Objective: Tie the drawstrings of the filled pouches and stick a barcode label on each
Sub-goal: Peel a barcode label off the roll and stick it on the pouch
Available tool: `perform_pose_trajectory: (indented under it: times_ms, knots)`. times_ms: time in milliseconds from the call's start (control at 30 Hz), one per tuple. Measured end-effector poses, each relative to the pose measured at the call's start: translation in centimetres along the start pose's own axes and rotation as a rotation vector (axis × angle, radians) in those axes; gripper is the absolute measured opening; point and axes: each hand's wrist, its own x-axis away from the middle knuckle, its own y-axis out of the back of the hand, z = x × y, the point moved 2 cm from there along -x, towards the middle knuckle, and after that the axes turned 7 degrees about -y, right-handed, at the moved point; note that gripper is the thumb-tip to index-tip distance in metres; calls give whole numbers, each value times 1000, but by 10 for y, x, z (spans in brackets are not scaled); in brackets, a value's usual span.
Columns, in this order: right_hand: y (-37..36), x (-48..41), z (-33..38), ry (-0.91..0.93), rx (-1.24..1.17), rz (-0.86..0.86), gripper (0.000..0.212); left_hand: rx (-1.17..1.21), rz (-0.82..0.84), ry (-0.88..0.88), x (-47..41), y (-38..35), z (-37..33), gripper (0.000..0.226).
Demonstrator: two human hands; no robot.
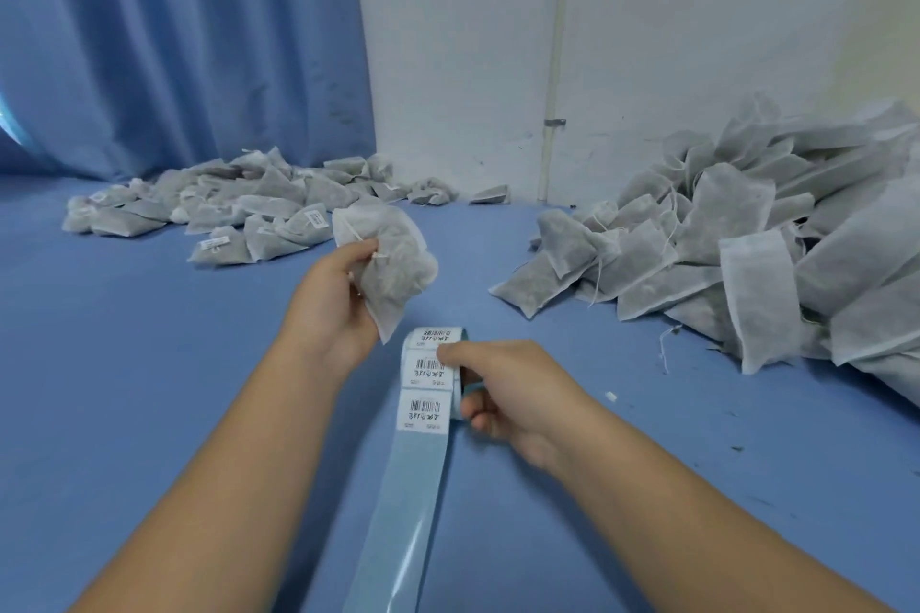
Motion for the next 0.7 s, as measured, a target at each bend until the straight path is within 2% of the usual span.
perform_pose_trajectory:
  times_ms: [200, 367, 533, 600, 700]
  knots:
    - [24, -31, 34, 165, 64, -39, 12, 55, -40, 153, -18, 14, 8, 13]
    - [37, -63, 39, 179, 177, -27, 12, 21, -8, 215, -27, 16, 30, 9]
    - [43, -83, 17, 145, 55, 33, 16, -62, 37, 271, -31, 15, 39, 10]
    - [45, -85, 15, 142, 5, 56, 15, -137, 64, 324, -33, 16, 42, 13]
    - [48, -82, 14, 154, 2, 49, 12, -192, 108, 369, -32, 14, 48, 36]
